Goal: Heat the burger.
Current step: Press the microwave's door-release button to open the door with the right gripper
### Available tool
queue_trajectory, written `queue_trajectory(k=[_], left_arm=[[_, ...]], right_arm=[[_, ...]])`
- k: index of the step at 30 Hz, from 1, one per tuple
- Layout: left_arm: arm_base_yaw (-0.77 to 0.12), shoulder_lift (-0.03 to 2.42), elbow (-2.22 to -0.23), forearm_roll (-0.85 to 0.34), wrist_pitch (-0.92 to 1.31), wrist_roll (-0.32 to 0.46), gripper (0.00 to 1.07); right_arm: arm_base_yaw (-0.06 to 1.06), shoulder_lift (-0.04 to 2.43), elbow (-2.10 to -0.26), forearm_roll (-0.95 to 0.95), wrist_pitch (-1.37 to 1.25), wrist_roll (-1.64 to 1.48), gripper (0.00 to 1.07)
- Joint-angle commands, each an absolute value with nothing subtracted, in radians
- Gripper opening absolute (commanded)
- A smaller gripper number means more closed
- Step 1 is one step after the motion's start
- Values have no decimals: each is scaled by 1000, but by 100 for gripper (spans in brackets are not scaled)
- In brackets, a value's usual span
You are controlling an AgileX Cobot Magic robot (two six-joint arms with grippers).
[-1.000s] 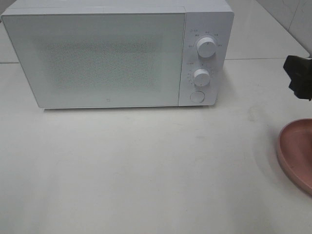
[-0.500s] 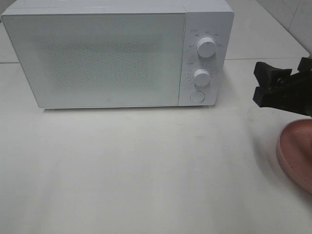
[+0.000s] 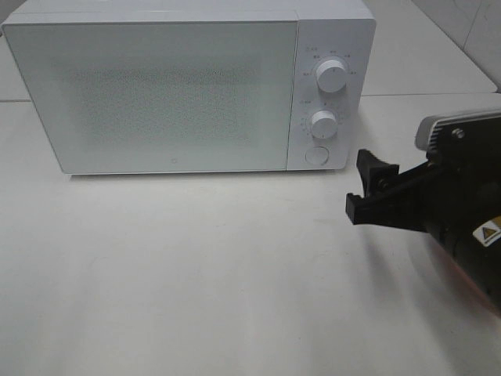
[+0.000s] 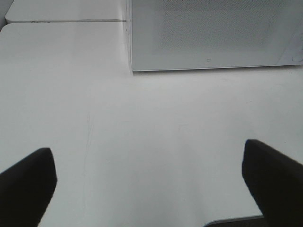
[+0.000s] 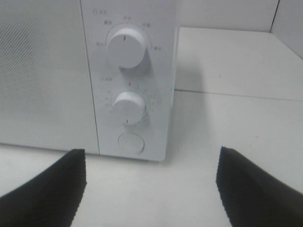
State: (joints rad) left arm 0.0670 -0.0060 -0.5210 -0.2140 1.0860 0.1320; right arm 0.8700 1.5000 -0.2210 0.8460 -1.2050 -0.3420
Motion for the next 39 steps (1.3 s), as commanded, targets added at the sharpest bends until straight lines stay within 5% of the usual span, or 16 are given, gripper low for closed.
queue_trajectory(k=[1, 20, 28, 33, 39], left_arm=[[61, -22, -518, -223, 1072, 134, 100], [61, -22, -518, -223, 1072, 134, 100], [61, -22, -518, -223, 1072, 134, 100], [61, -22, -518, -223, 1072, 134, 100], [61, -22, -518, -223, 1072, 134, 100]], right_arm=[[912, 1528, -219, 894, -1368, -352, 75], [981, 1594, -219, 971, -1392, -215, 75], [981, 1594, -219, 971, -1390, 288, 73], [981, 1594, -219, 967, -1389, 763, 62], [981, 1594, -219, 959, -1388, 936, 52]])
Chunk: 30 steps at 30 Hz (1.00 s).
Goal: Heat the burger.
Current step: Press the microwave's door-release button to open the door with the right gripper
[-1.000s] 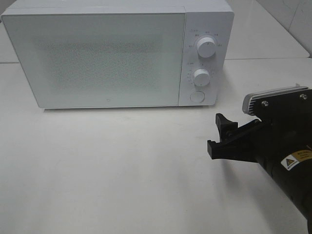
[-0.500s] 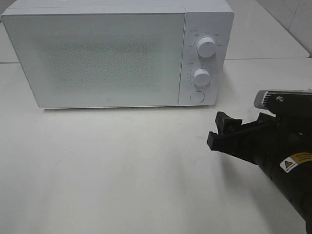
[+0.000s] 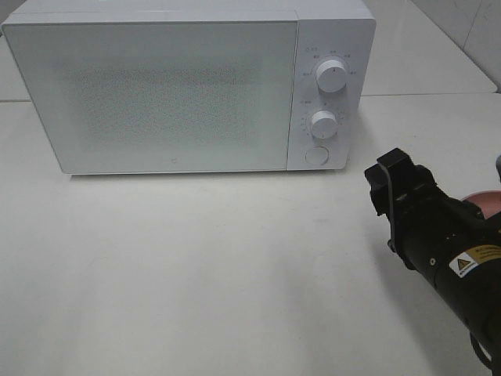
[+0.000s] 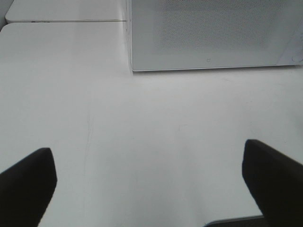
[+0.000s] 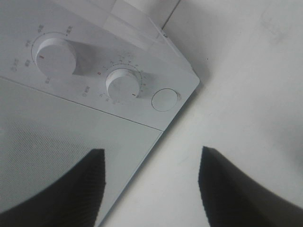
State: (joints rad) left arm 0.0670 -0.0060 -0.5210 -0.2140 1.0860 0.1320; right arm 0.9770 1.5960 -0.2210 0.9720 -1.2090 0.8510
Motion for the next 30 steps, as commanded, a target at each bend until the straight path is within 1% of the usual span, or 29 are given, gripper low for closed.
queue_trajectory(k=[1, 2, 3, 5, 6, 7, 8, 15, 17, 24, 30], left_arm=[[61, -22, -518, -223, 1072, 134, 100], [61, -22, -518, -223, 1072, 134, 100], [61, -22, -518, -223, 1072, 134, 100], [61, -22, -518, -223, 1072, 134, 100], [61, -22, -518, -223, 1072, 134, 100], [61, -22, -518, -223, 1072, 134, 100], [61, -22, -518, -223, 1072, 134, 100], [61, -22, -518, -223, 1072, 134, 100], [61, -22, -518, -223, 1072, 134, 100], [61, -22, -518, -223, 1072, 134, 100], [61, -22, -518, -223, 1072, 134, 100]], right_arm=[[981, 1594, -219, 959, -1388, 991, 45], [981, 1594, -219, 959, -1388, 1047, 40], [981, 1594, -219, 959, -1388, 1047, 40], [981, 1594, -219, 959, -1382, 1112, 19], [981, 1594, -219, 959, -1382, 1112, 19], [981, 1594, -219, 959, -1377, 1127, 13], [981, 1594, -219, 962, -1362, 1149, 1], [978, 1594, -221, 972, -1289, 1218, 0], [978, 1594, -238, 1014, -1242, 1221, 0], [978, 1594, -274, 1062, -1233, 1192, 0], [978, 1699, -328, 1064, -1238, 1207, 0]])
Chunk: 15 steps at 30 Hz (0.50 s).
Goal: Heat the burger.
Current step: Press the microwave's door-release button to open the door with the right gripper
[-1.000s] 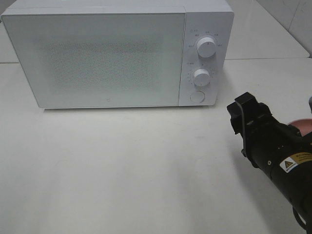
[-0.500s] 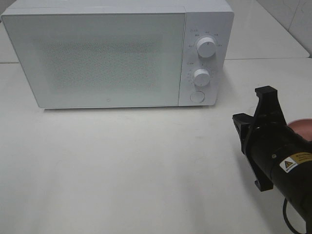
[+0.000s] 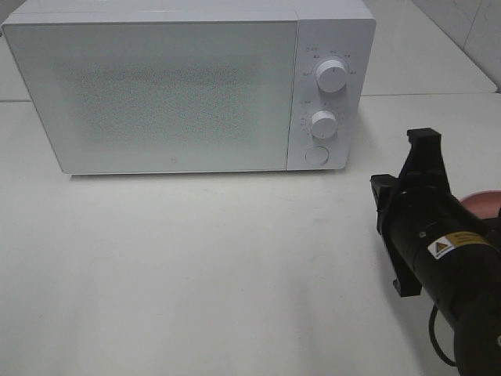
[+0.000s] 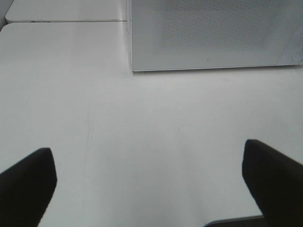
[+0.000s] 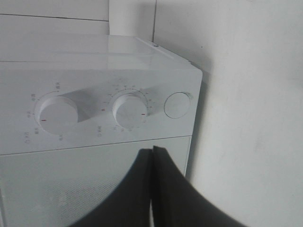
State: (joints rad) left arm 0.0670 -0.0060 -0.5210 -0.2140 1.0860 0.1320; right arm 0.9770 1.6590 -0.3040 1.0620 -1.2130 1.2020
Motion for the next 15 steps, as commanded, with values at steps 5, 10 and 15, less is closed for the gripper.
queue_trajectory(k=[5, 10, 15], left_arm=[[61, -22, -518, -223, 1072, 134, 100], [61, -22, -518, -223, 1072, 134, 100], [61, -22, -518, -223, 1072, 134, 100]], right_arm=[[978, 1753, -365, 1064, -1237, 1244, 0], [978, 1808, -411, 1063, -1231, 1246, 0], [946, 1851, -458, 1024, -1194, 1250, 0]])
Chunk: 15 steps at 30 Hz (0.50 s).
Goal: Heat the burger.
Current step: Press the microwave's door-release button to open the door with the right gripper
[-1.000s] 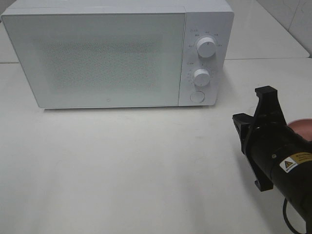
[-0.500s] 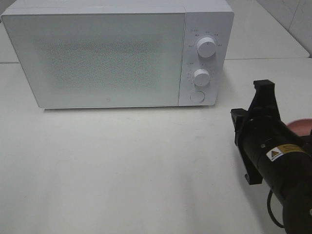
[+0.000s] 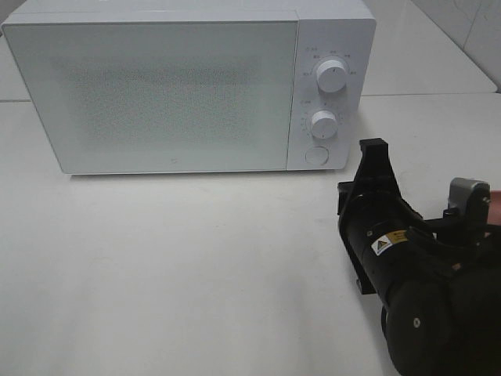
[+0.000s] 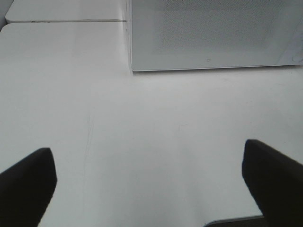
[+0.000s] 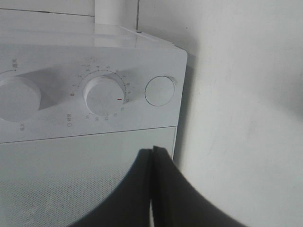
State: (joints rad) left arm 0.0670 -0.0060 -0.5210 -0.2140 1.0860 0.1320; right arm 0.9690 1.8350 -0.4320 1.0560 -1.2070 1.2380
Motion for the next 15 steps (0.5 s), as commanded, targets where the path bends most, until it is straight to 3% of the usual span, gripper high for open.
queue_trajectory(k=[1, 15], left_arm=[[61, -22, -518, -223, 1072, 134, 100], [61, -22, -518, -223, 1072, 134, 100]], right_arm=[[931, 1858, -469, 1006, -1182, 1254, 0], [774, 1943, -607, 858, -1083, 1299, 1]])
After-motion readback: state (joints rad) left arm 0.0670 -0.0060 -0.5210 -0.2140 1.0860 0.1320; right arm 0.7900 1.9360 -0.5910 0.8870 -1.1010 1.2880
